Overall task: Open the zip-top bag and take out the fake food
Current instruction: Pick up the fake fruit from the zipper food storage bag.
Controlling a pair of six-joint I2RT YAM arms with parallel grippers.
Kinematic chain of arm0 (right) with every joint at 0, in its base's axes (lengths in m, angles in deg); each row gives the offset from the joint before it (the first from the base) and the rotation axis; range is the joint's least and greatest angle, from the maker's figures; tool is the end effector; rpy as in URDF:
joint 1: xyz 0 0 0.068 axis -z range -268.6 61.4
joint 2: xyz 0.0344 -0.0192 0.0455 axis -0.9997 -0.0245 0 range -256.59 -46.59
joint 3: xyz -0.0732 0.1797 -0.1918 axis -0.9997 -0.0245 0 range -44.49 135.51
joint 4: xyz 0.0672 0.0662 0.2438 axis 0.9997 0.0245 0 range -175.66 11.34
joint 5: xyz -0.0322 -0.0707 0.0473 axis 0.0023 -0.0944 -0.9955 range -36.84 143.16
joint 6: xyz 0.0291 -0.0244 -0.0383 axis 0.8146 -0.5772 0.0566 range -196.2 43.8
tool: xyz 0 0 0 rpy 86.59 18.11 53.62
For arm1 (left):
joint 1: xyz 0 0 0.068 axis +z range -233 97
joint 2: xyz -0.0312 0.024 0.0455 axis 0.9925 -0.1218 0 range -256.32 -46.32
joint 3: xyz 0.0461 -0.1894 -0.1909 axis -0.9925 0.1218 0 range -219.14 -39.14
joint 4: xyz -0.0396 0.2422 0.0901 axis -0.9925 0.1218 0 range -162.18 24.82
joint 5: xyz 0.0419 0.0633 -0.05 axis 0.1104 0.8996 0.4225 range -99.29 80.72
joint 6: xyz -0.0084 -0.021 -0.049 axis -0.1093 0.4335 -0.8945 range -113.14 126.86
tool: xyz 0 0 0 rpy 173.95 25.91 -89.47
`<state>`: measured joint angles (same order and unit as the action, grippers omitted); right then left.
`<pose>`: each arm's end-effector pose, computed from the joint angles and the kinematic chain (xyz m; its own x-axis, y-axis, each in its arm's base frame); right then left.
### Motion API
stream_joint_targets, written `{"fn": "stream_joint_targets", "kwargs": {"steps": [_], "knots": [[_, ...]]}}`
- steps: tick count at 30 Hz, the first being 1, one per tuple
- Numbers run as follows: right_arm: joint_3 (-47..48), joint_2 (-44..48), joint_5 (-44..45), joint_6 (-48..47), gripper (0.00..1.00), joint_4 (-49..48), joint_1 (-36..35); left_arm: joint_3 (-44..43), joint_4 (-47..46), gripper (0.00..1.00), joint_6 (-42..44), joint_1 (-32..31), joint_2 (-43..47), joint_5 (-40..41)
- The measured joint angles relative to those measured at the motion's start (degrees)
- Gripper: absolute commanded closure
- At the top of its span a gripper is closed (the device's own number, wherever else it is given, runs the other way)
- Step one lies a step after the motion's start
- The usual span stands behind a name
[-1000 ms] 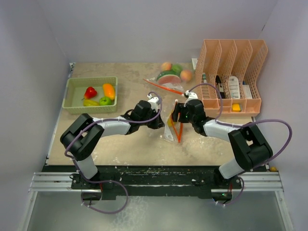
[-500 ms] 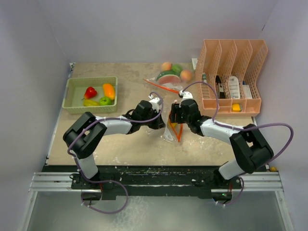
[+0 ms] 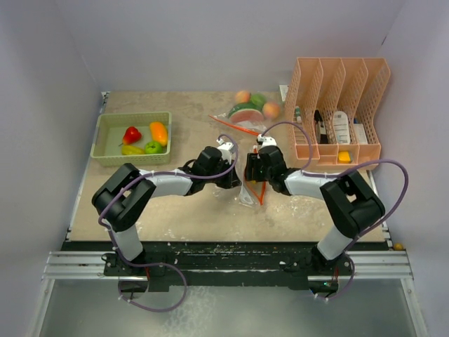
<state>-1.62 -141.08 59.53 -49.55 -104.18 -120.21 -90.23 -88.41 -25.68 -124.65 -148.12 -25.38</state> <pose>0.2843 0.1704 0.1621 -0.6138 0.1456 -0.7759 -0.1861 0.9284 0.3215 0.2660 -0.2498 0.1589 -0.7919 0.0127 -0.6105 0.4546 0.6797 -0.5756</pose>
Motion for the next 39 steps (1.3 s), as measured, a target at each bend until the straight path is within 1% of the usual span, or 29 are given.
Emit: {"fn": "stream_joint_targets", "kwargs": {"steps": [2,6,8,11,12,13,15,17,18,20,21,22,25,29,34,36,39], "knots": [[0.0,0.0,0.1,0.2,0.59,0.5,0.0,0.0,0.0,1.0,0.0,0.0,0.0,0.0],[-0.3,2.0,0.5,0.1,0.61,3.0,0.0,0.0,0.1,1.0,-0.1,0.0,0.0,0.0],[-1.1,5.0,0.9,0.2,0.61,4.7,0.0,0.0,0.1,0.99,-0.2,0.0,0.1,0.0],[-2.7,12.2,1.3,0.5,0.61,7.6,0.0,0.0,0.2,0.95,-0.9,0.0,0.5,0.1],[-3.1,14.8,1.3,0.8,0.61,8.5,0.0,0.0,0.3,0.92,-0.9,0.0,0.6,0.2],[-3.4,16.9,1.3,0.9,0.61,9.4,0.0,0.0,0.4,0.88,-0.9,0.0,0.7,0.3],[-3.9,21.7,1.4,1.2,0.6,11.1,0.0,-0.1,0.7,0.76,-0.9,0.0,0.9,0.3],[-4.0,25.8,1.4,1.2,0.6,12.9,0.0,-0.3,1.0,0.61,-1.0,0.1,0.9,0.5],[-4.0,27.6,1.3,1.2,0.6,13.6,0.0,-0.4,1.2,0.5,-1.1,0.2,1.0,0.5],[-4.0,30.2,1.1,1.2,0.6,14.9,0.0,-0.4,1.8,0.33,-1.4,0.4,1.9,0.5],[-4.0,31.1,0.8,1.2,0.6,15.5,0.0,-0.4,2.2,0.27,-1.3,0.5,2.4,0.5],[-4.0,31.6,0.3,1.2,0.6,15.9,0.0,-0.4,2.6,0.22,-1.4,0.7,3.3,0.5],[-3.7,31.3,0.0,0.7,0.59,16.4,0.0,-0.4,4.5,0.13,-1.3,1.0,7.8,1.0],[-1.4,27.7,-1.3,-0.3,0.6,16.2,0.0,-0.3,6.9,0.01,-1.0,2.6,15.7,1.1],[3.4,22.0,-3.6,-0.9,0.59,14.7,-0.3,2.5,7.8,0.01,-1.7,10.4,25.4,0.7],[6.3,19.1,-4.5,-1.2,0.59,14.3,-0.9,5.2,9.8,0.01,-2.6,14.4,30.2,1.8],[11.7,13.9,-5.0,-1.9,0.59,13.8,-2.3,8.4,13.4,0.01,-4.0,18.9,35.5,3.5]]}}
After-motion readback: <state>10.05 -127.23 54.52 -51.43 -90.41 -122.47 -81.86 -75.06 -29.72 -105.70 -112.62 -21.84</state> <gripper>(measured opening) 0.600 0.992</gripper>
